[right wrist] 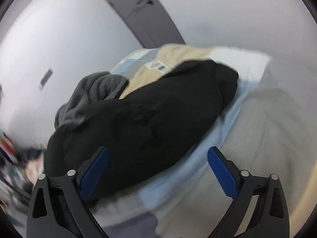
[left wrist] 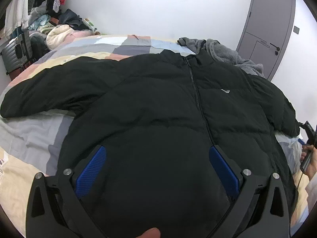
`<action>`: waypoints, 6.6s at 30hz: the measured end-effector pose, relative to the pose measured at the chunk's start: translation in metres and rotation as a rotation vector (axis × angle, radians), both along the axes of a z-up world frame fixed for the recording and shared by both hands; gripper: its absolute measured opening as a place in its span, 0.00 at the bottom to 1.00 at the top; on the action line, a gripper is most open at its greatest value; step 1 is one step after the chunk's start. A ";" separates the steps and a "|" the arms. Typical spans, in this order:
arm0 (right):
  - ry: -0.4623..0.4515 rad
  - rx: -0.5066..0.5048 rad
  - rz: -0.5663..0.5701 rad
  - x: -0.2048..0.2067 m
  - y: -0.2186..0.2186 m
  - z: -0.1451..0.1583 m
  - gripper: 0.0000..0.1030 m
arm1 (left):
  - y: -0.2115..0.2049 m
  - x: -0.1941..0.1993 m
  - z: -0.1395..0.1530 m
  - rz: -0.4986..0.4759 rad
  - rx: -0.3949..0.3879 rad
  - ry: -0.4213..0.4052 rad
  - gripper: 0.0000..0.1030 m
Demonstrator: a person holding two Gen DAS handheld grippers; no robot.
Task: Fold large clothes
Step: 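Reach the right tool to the jacket sleeve cuff and close on it, then lift the sleeve cuff with the right tool and swing it across the jacket body, then lay the sleeve across the jacket chest and open the right tool, then withdraw the right tool from the folded sleeve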
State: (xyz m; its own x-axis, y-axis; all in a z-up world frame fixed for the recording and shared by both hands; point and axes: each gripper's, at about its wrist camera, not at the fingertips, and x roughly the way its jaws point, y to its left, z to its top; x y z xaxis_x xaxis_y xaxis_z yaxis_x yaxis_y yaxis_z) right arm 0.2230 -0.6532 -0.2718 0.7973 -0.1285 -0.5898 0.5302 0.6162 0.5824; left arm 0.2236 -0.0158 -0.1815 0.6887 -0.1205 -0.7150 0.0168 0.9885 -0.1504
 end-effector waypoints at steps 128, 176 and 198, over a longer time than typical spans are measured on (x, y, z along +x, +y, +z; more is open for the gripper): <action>-0.226 -0.656 0.989 0.084 0.601 0.191 0.68 | 0.112 -0.047 0.022 0.051 -0.023 -0.131 1.00; 0.140 -0.609 0.544 0.096 0.347 0.054 0.19 | 0.027 -0.034 0.018 -0.069 0.003 -0.119 1.00; 0.108 -0.503 0.617 0.020 0.381 0.103 0.34 | 0.016 -0.060 0.037 -0.081 -0.018 -0.144 1.00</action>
